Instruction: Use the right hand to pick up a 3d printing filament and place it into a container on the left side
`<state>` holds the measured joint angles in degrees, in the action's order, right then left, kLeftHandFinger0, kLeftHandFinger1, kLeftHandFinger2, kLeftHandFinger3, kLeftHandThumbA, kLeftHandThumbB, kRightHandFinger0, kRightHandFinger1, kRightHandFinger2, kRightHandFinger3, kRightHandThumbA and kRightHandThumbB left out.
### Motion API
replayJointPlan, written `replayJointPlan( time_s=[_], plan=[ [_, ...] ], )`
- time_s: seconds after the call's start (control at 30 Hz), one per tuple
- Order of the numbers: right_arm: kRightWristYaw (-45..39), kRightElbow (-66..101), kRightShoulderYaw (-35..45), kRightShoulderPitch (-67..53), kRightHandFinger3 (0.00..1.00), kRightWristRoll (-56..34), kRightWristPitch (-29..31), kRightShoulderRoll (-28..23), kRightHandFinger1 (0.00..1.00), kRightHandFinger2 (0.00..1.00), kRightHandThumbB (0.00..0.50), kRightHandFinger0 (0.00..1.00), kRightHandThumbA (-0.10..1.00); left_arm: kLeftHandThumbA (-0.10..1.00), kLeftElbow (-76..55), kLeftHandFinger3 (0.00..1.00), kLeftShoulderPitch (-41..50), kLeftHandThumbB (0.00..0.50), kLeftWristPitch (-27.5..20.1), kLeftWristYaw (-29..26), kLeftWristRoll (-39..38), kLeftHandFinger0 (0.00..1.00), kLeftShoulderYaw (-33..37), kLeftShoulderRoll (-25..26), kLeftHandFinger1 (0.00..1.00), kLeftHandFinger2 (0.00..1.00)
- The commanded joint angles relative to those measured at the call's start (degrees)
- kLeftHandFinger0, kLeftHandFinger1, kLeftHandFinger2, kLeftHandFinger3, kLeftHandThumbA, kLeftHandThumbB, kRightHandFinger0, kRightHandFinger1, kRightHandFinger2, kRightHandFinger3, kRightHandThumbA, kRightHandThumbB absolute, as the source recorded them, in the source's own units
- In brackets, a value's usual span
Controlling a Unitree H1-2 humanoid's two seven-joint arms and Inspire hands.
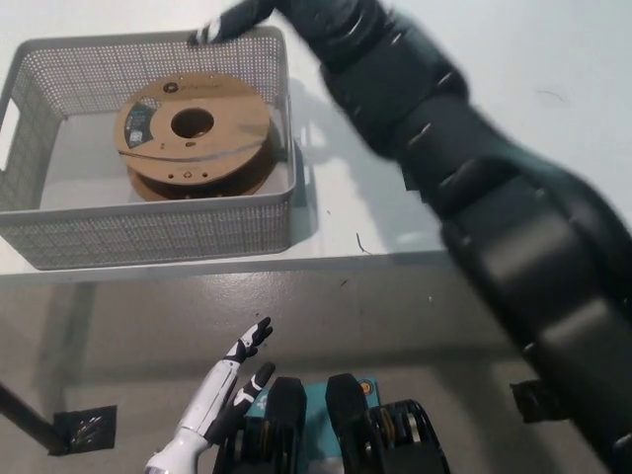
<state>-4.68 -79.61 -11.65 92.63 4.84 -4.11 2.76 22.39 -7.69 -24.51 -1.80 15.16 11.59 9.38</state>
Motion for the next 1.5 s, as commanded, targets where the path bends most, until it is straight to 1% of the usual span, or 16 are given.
replayJointPlan(
  time_s=[0.0, 0.03, 0.1, 0.13, 0.17, 0.2, 0.4, 0.5, 0.6, 0.67, 0.87, 1.0, 1.13, 1.23, 1.37, 1.47],
  plan=[
    [-5.01, 5.47, 3.04, 4.58, 1.0, -2.09, 4.93, -6.64, 1.0, 1.0, 0.341, 1.0, 0.79, 1.0, -1.74, 1.0, -0.99, 0.216, -2.32, 0.53, 0.2, 1.0, -0.33, 0.72, 1.0, 1.0],
    [-6.5, 8.06, 4.23, 3.8, 1.0, -3.01, 3.67, -7.88, 1.0, 1.0, 0.341, 1.0, 0.79, 1.0, -1.75, 1.0, -1.01, 0.219, -2.15, 0.65, 0.12, 1.0, -0.38, 0.75, 1.0, 1.0],
    [-7.27, 15.67, 3.14, 1.31, 1.0, -0.94, 2.14, -10.9, 1.0, 1.0, 0.361, 1.0, 0.89, 1.0, -1.42, 1.0, -1.17, 0.205, -2.4, 0.62, -0.1, 1.0, -0.44, 0.79, 1.0, 1.0],
    [-7.42, 24.68, 1.73, -1.82, 1.0, 1.34, 0.56, -13.65, 1.0, 1.0, 0.345, 1.0, 0.94, 1.0, -1.36, 1.0, -1.16, 0.209, -2.36, 0.7, -0.4, 1.0, -0.56, 0.73, 1.0, 1.0],
    [-7.5, 26.97, 1.19, -2.53, 1.0, 2.06, 0.32, -14.41, 1.0, 1.0, 0.345, 1.0, 0.94, 1.0, -1.24, 1.0, -1.26, 0.209, -2.35, 0.65, -0.41, 1.0, -0.61, 0.64, 1.0, 1.0],
    [-8.88, 34.85, 0.92, -5.2, 1.0, 2.53, -1.77, -16.9, 1.0, 1.0, 0.298, 1.0, 0.93, 1.0, -1.13, 1.0, -1.38, 0.209, -2.34, 0.46, -0.36, 1.0, -0.72, 0.61, 1.0, 1.0],
    [-12.94, 63.69, 1.87, -17.59, 1.0, 2.87, -5.61, -25.97, 1.0, 1.0, 0.297, 1.0, 0.99, 1.0, -2.45, 1.0, 1.33, 0.224, -1.9, -0.39, 0.66, 1.0, -0.55, 0.2, 1.0, 1.0],
    [-14.23, 76.33, 3.63, -23.09, 1.0, 2.24, -7.48, -29.76, 1.0, 1.0, 0.308, 1.0, 1.0, 1.0, -2.04, 1.0, 1.74, 0.199, -2.4, -0.99, 0.54, 1.0, -0.24, -0.38, 1.0, 1.0],
    [-13.58, 87.91, 6.84, -29.4, 1.0, 0.9, -7.13, -32.2, 1.0, 1.0, 0.281, 1.0, 1.0, 1.0, -1.59, 1.0, 1.82, 0.247, -2.42, -1.48, 0.13, 1.0, -0.18, -0.39, 1.0, 1.0],
    [-12.43, 94.11, 8.63, -32.87, 1.0, 0.12, -7.93, -32.14, 1.0, 1.0, 0.255, 1.0, 0.99, 1.0, -1.42, 1.0, 1.56, 0.251, -2.42, -1.86, 0.29, 1.0, -0.17, -0.36, 1.0, 1.0],
    [-9.34, 111.46, 13.95, -43.55, 1.0, -5.76, -9.46, -30.98, 1.0, 1.0, 0.322, 1.0, 1.0, 1.0, -0.84, 1.0, -0.03, 0.277, -2.42, -2.18, -0.9, 1.0, -0.98, -0.18, 1.0, 1.0],
    [-7.69, 120.22, 14.17, -50.05, 1.0, -3.91, -8.67, -29.28, 1.0, 1.0, 0.236, 1.0, 1.0, 1.0, -0.65, 1.0, -0.25, 0.229, -2.42, -2.16, -0.73, 1.0, -0.81, -0.2, 1.0, 1.0],
    [-6.31, 127.08, 12.18, -57.57, 1.0, -4.82, -7.87, -25.61, 1.0, 1.0, 0.185, 1.0, 1.0, 1.0, -1.11, 1.0, 0.73, 0.222, -2.42, -1.92, -0.5, 1.0, -0.73, -0.21, 1.0, 1.0],
    [-6.01, 129.32, 11.27, -61.68, 1.0, -4.27, -7.18, -24.53, 1.0, 1.0, 0.183, 1.0, 1.0, 1.0, -0.75, 1.0, 0.59, 0.238, -2.42, -1.88, -0.57, 1.0, -0.68, -0.3, 1.0, 1.0],
    [-5.19, 129.94, 7.5, -70.48, 1.0, -1.02, -2.59, -20.18, 1.0, 1.0, 0.242, 1.0, 1.0, 1.0, -0.78, 1.0, 1.11, 0.24, -2.42, -2.1, -0.27, 1.0, -0.39, -0.15, 1.0, 1.0],
    [-3.44, 127.52, 6.09, -76.92, 1.0, 0.84, 3.11, -17.13, 1.0, 1.0, 0.187, 1.0, 1.0, 1.0, -0.26, 1.0, 0.83, 0.23, -2.42, -2.03, -0.3, 1.0, -0.43, -0.39, 1.0, 1.0]
  ],
)
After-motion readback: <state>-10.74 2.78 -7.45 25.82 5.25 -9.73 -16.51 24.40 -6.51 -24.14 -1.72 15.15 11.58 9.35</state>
